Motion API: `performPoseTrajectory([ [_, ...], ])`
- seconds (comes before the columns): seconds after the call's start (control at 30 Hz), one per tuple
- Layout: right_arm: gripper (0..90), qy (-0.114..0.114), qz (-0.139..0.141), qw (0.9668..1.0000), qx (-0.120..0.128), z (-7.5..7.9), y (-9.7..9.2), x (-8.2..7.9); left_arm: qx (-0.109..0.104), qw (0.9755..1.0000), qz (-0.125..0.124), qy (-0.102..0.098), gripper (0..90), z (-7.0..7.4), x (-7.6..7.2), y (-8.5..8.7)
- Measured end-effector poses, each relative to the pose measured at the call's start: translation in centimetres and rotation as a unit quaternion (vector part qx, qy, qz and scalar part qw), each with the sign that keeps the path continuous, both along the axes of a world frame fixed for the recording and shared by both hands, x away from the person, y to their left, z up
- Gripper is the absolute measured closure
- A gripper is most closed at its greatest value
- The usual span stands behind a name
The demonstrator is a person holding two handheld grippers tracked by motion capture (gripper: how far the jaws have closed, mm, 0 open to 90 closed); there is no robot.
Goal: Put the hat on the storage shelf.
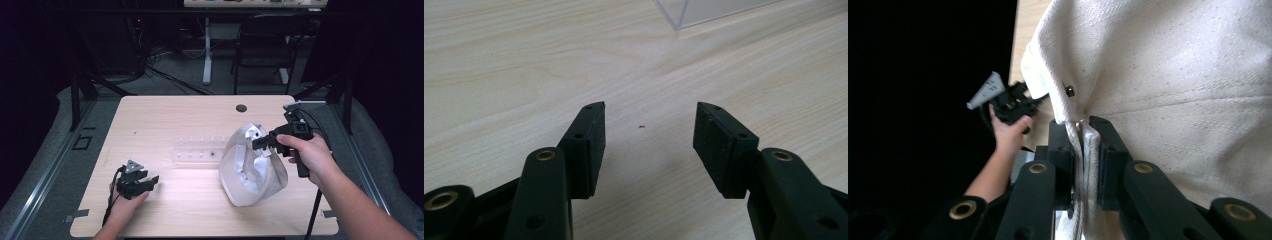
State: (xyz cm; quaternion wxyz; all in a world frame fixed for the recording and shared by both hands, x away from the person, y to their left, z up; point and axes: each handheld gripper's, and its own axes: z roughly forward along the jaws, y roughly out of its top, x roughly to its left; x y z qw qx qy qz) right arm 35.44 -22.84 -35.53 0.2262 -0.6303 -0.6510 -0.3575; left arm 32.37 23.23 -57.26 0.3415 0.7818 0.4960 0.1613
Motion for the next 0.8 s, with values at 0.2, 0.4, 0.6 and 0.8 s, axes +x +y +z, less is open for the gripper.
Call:
performPoseTrajectory([
  [0.2, 81.0, -0.020, -0.013, 0.9993, 0.027, 0.7, 0.1, 0.5, 0.003, 1.0000, -0.004, -0.001, 47.2, 0.0, 0.0, -0.1],
  [0.4, 81.0, -0.034, -0.020, 0.9986, 0.036, 1.7, 0.6, 0.7, 0.001, 1.0000, -0.003, -0.001, 47.3, 0.0, 0.0, -0.1],
  [0.6, 81.0, -0.044, -0.027, 0.9978, 0.042, 2.5, 0.9, 1.2, 0.002, 1.0000, -0.004, 0.000, 47.2, 0.0, 0.0, -0.1],
  [0.8, 81.0, -0.047, -0.036, 0.9972, 0.047, 3.0, 1.4, 1.8, 0.002, 1.0000, -0.005, 0.000, 47.2, 0.0, 0.0, -0.1],
])
